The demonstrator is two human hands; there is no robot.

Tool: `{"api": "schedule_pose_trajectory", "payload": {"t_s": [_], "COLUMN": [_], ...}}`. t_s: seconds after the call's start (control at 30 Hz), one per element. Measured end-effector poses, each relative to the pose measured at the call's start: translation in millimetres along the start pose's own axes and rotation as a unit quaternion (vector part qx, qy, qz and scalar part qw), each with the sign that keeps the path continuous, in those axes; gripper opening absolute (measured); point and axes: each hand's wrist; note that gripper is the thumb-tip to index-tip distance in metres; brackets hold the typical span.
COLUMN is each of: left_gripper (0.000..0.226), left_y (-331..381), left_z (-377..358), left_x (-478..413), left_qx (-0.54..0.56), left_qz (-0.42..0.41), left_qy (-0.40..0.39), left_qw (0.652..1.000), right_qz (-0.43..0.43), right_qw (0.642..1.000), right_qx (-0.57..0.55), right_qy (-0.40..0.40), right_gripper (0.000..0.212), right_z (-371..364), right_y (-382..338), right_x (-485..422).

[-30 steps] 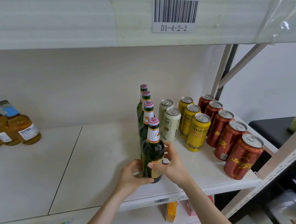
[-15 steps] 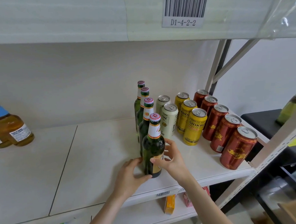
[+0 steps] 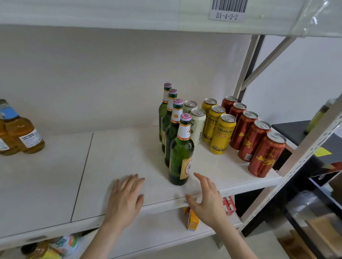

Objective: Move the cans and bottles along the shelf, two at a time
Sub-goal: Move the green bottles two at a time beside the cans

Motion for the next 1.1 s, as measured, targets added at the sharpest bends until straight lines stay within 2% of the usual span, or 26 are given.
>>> {"api": "schedule_pose_trajectory", "payload": {"t_s": [0.17, 0.27, 0.37, 0.43, 0.6, 0.8, 1.1], "left_gripper": [0.052, 0.043, 0.057, 0.058, 0.06, 0.059, 0.058], "left_y": [-3.5, -4.9, -3.6, -5.0, -15.6, -40.2, -115.1], "left_z": [9.0, 17.3, 31.2, 40.8, 58.0, 73.7, 94.3], "left_x": [35.1, 61.5, 91.7, 112.5, 160.2, 206.4, 265.9], "left_qx": [-0.04, -0.064, -0.071, -0.086, -0.113, -0.112, -0.099], "left_qz": [0.007, -0.002, 0.008, 0.014, 0.024, 0.084, 0.131], "left_qy": [-0.017, -0.015, -0.03, -0.041, -0.065, -0.089, -0.073], "left_qw": [0.999, 0.998, 0.997, 0.995, 0.991, 0.986, 0.984], "right_qz": [-0.009, -0.001, 0.005, 0.01, 0.029, 0.062, 0.101], "right_qw": [0.99, 0.984, 0.977, 0.972, 0.968, 0.96, 0.951], "right_qx": [0.132, 0.169, 0.205, 0.224, 0.235, 0.257, 0.267], "right_qy": [-0.04, -0.049, -0.064, -0.074, -0.081, -0.092, -0.115], "right_gripper": [0.074, 0.075, 0.078, 0.079, 0.078, 0.079, 0.077], "right_z": [-19.1, -29.4, -40.0, -45.3, -57.8, -82.6, -134.7], "right_y": [-11.6, -25.1, -41.3, -54.3, -88.8, -131.0, -213.8], "right_x": [28.2, 49.2, 71.0, 84.6, 117.4, 137.9, 142.7]}}
Point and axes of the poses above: each hand's wrist, its own x-axis away from the middle knuckle, its own z-axis out of the back of the hand, y = z × x, and after that the axes turned 11 degrees about -y, right-handed
